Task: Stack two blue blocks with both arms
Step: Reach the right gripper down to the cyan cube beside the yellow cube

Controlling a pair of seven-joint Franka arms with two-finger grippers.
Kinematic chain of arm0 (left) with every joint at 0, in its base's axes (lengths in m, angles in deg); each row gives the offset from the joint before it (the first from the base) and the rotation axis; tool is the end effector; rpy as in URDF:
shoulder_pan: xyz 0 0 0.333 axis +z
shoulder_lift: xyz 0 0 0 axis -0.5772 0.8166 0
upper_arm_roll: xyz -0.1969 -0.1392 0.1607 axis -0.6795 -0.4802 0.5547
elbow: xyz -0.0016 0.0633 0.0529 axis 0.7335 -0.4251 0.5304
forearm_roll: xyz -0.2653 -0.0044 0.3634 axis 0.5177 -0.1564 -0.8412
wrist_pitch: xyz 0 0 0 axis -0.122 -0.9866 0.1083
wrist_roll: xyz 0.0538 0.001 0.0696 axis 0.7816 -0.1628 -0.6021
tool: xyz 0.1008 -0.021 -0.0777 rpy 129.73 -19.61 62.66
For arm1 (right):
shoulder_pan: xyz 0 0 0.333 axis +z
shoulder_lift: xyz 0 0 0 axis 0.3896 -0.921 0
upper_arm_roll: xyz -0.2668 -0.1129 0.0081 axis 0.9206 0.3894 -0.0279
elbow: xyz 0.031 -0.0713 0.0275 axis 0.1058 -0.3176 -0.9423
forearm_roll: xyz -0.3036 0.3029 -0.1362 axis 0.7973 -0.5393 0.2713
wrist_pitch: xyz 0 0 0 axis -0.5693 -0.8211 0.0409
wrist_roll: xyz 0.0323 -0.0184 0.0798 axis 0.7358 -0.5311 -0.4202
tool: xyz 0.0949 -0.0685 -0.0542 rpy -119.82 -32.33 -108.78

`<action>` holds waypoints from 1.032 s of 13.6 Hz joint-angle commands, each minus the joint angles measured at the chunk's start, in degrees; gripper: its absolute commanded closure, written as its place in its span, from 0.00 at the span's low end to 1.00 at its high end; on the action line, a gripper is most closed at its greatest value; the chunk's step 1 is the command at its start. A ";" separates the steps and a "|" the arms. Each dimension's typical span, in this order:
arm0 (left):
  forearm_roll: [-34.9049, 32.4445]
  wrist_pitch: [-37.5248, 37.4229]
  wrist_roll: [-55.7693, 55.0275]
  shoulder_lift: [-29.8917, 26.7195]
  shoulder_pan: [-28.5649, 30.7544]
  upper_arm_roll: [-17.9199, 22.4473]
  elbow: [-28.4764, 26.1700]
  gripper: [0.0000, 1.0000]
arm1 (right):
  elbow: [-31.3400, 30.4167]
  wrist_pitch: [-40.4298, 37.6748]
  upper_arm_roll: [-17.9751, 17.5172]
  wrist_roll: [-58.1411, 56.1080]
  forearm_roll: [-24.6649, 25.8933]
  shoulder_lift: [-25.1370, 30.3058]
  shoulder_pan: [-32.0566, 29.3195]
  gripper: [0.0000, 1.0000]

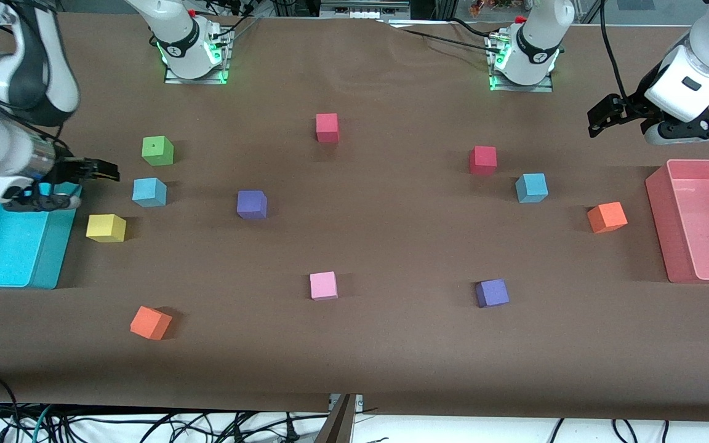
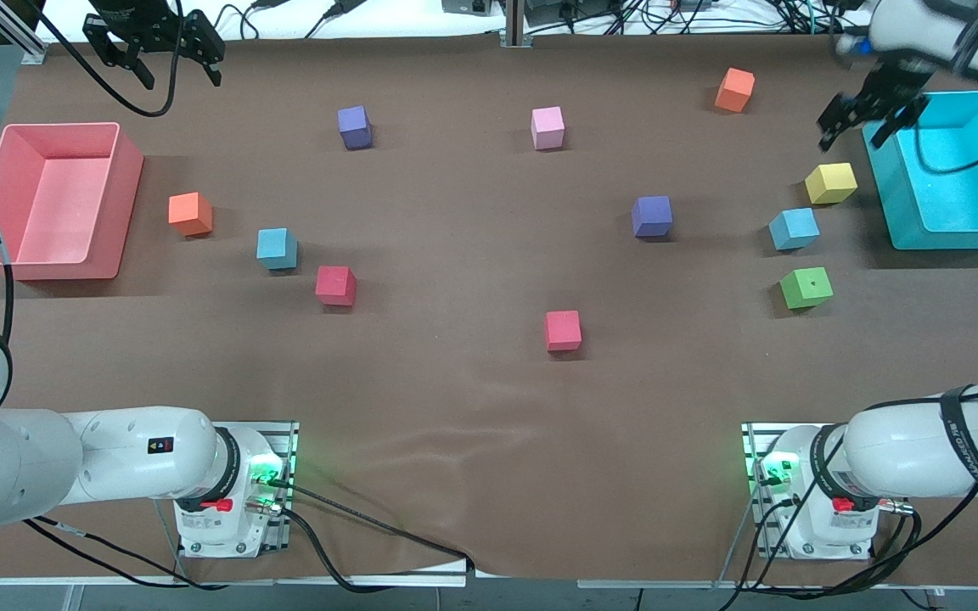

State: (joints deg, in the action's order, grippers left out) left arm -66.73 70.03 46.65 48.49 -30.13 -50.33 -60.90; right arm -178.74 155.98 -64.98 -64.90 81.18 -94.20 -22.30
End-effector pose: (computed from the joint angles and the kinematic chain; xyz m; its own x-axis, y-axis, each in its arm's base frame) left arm 0.5649 -0.0607 0.5375 0.9927 0.0929 -0.0765 0.0907 -0.9954 -0.0317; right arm 0.5804 -0.0507 0.2801 0.9818 0.0654 -0.1785 0.0648 -0.9979 -0.0094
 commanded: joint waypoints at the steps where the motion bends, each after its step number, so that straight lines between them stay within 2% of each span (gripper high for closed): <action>1: 0.93 0.33 0.51 -0.44 -0.47 0.53 -0.30 0.00 | -10.32 12.75 -0.43 -0.37 0.55 0.37 -0.72 0.01; 5: 0.93 0.33 0.51 -0.44 -0.29 0.53 -0.30 0.00 | -14.29 23.58 -0.34 -1.59 0.55 -5.62 -0.72 0.01; 9: 0.93 0.34 0.60 -0.44 -0.29 0.53 -0.30 0.00 | -15.43 29.39 -0.07 -2.83 0.47 -9.40 -0.89 0.01; 10: 0.93 0.33 0.60 -0.44 -0.29 0.53 -0.30 0.00 | -15.61 29.49 -0.07 -2.83 0.29 -9.58 -0.98 0.04; 12: 0.93 0.33 0.60 -0.44 -0.29 0.53 -0.38 0.00 | -15.61 29.06 -0.07 -2.74 0.29 -9.58 -0.98 0.48; 13: 0.93 0.33 0.60 -0.44 -0.29 0.53 -0.38 0.00 | -15.61 28.70 -0.07 -2.39 0.29 -9.66 -0.98 0.63; 14: 0.93 0.33 0.60 -0.44 -0.29 0.53 -0.38 0.00 | -15.53 28.00 -0.07 -1.87 0.29 -9.58 -0.98 0.70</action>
State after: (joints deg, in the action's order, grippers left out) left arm -66.73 70.06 46.65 48.49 -30.13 -50.26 -60.97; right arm -193.27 184.14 -64.69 -66.58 81.18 -104.73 -22.38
